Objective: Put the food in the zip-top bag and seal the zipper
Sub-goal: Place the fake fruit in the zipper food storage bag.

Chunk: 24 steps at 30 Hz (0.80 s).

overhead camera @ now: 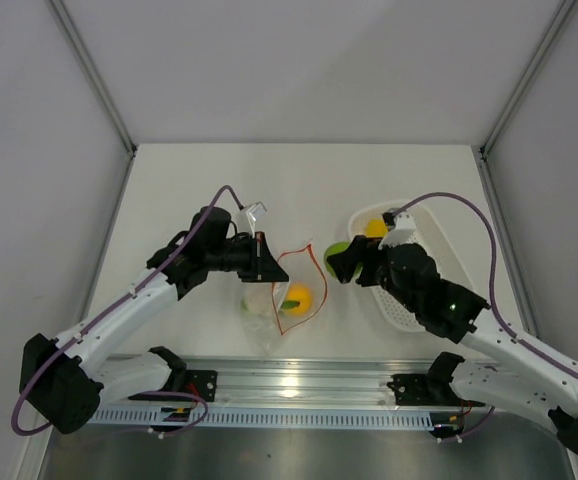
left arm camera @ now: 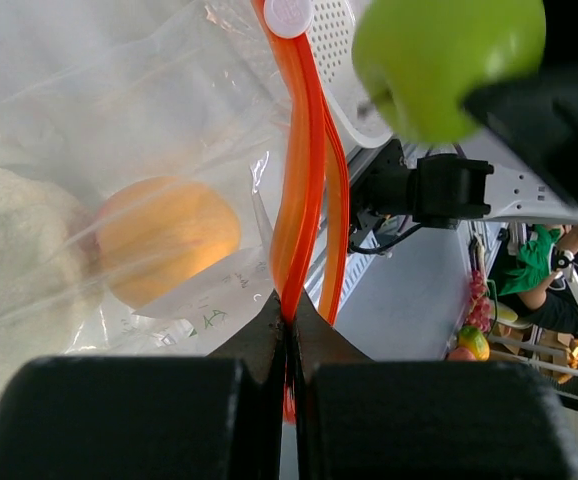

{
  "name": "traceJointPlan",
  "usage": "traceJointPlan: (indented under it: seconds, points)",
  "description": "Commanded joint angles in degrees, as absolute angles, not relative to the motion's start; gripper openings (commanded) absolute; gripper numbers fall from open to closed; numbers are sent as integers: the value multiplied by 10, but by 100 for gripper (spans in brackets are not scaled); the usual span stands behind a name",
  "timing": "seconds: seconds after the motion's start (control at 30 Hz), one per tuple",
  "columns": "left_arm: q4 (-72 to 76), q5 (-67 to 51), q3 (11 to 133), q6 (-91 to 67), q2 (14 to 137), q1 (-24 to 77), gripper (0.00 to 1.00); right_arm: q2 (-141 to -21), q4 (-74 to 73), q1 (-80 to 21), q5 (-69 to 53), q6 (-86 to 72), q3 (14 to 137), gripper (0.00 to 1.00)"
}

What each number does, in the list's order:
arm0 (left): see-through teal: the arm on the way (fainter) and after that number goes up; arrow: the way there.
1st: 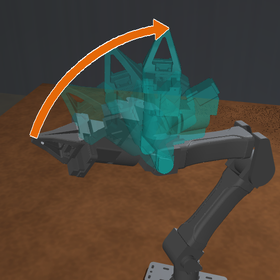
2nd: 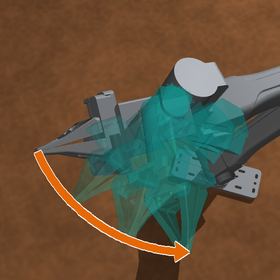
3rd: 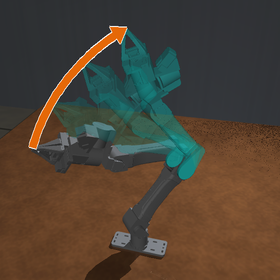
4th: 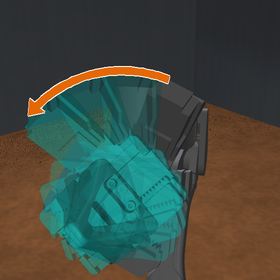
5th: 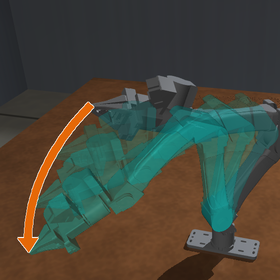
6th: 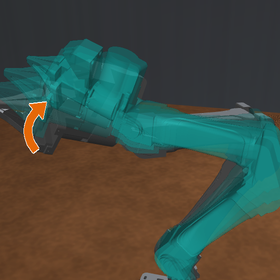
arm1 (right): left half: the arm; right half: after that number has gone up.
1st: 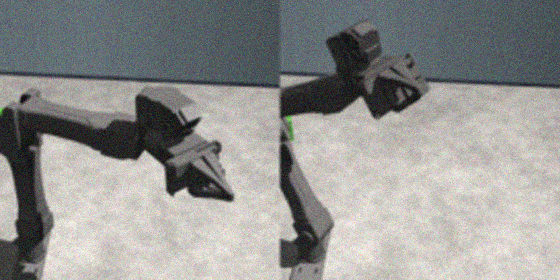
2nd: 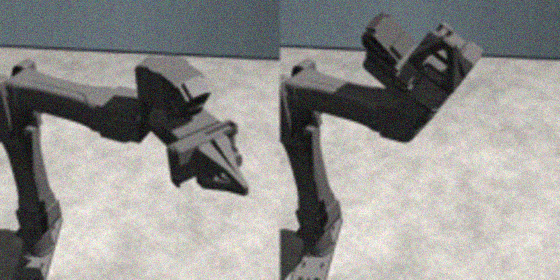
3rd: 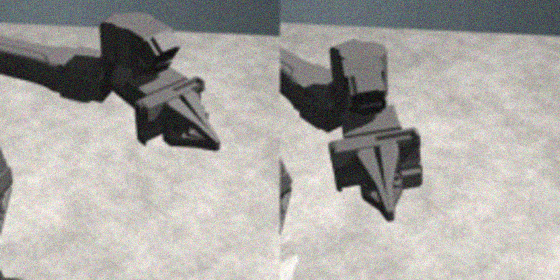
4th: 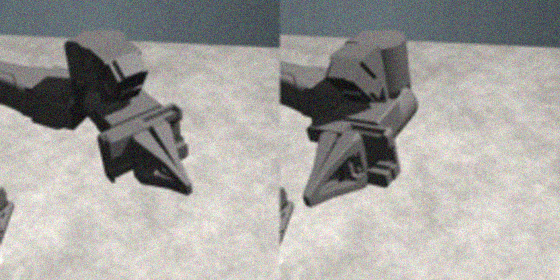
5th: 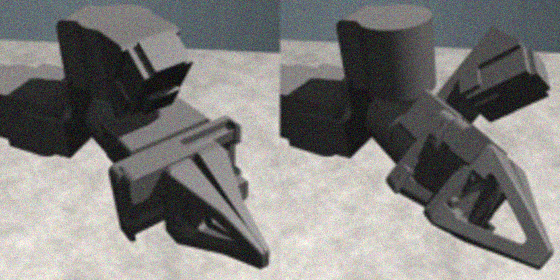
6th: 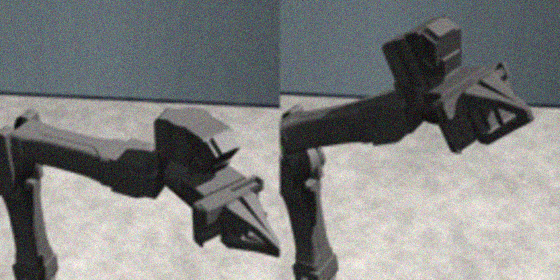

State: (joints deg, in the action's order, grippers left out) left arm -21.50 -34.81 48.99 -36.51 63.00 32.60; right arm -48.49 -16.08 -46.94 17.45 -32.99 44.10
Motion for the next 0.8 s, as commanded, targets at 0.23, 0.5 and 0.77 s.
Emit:
traceJointPlan:
  seconds: [0.23, 0.5, 0.77]
  points:
    - [-228, -338, 513, -366, 598, 322, 1, -585, -152, -646, 167, -323, 512, 20]
    - [-249, -330, 522, -361, 587, 322, 1, -617, -157, -701, 215, -334, 531, 22]
    - [-243, -341, 526, -370, 590, 323, 1, -612, -163, -731, 215, -340, 522, 27]
